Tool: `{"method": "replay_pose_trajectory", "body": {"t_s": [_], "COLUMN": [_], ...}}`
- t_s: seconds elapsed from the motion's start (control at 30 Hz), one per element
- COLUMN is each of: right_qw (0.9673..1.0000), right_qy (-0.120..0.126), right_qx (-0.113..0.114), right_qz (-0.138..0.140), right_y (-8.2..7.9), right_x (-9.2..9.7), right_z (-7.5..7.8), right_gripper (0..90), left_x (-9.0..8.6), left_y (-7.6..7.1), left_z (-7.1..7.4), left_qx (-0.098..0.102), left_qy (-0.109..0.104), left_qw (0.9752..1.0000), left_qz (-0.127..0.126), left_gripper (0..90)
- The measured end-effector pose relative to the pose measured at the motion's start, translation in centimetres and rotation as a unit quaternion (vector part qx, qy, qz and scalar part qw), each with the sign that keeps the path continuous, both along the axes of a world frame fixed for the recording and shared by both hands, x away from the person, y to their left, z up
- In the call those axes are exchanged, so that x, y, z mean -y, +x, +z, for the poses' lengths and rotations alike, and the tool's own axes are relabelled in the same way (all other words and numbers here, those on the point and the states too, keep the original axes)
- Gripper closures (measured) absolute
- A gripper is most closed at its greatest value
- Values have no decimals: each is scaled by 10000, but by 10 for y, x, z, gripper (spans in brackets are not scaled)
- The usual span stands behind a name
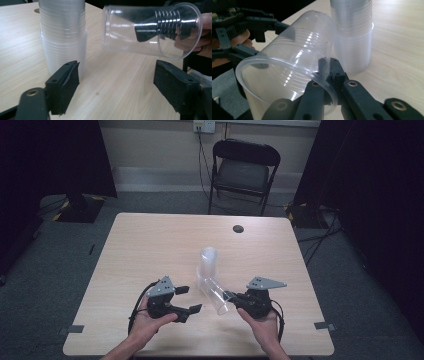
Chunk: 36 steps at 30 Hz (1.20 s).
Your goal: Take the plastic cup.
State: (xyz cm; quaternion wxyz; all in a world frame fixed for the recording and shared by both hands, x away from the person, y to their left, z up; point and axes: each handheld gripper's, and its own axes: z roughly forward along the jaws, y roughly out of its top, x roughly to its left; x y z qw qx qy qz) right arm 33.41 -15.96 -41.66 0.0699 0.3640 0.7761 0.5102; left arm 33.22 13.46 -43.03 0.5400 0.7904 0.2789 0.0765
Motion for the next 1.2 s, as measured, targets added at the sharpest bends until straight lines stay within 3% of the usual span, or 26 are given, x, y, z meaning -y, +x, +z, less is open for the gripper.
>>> {"method": "replay_pose_trajectory", "body": {"t_s": [0.07,0.33,0.53,0.67,0.93,1.03,1.07,1.17,1.2], "right_qw": [9999,9986,9973,9969,9933,9921,9921,9906,9904], "right_qy": [-63,-240,-342,-361,-546,-613,-613,-683,-690], "right_qx": [-93,-342,-464,-493,-773,-831,-831,-856,-852], "right_qz": [57,314,453,490,667,713,713,816,846], "right_y": [1,4,5,5,7,7,7,5,5], "right_x": [-1,-3,-6,-6,-11,-13,-13,-18,-20], "right_z": [-1,-1,-3,-3,-6,-8,-8,-8,-8], "right_gripper": [895,899,899,899,900,900,900,899,900], "left_x": [2,6,7,7,14,17,17,21,21], "left_y": [0,-3,-3,-3,-7,-9,-9,-13,-13], "left_z": [0,0,2,1,0,-1,-1,-2,-2], "left_qx": [82,199,173,342,720,937,937,1198,1198], "left_qy": [127,661,661,807,1111,1313,1313,1585,1585], "left_qw": [9999,9976,9970,9954,9893,9840,9840,9767,9767], "left_qz": [66,-107,-373,-388,-613,-759,-759,-815,-815], "left_gripper": [240,225,197,208,188,179,178,184,182]}}
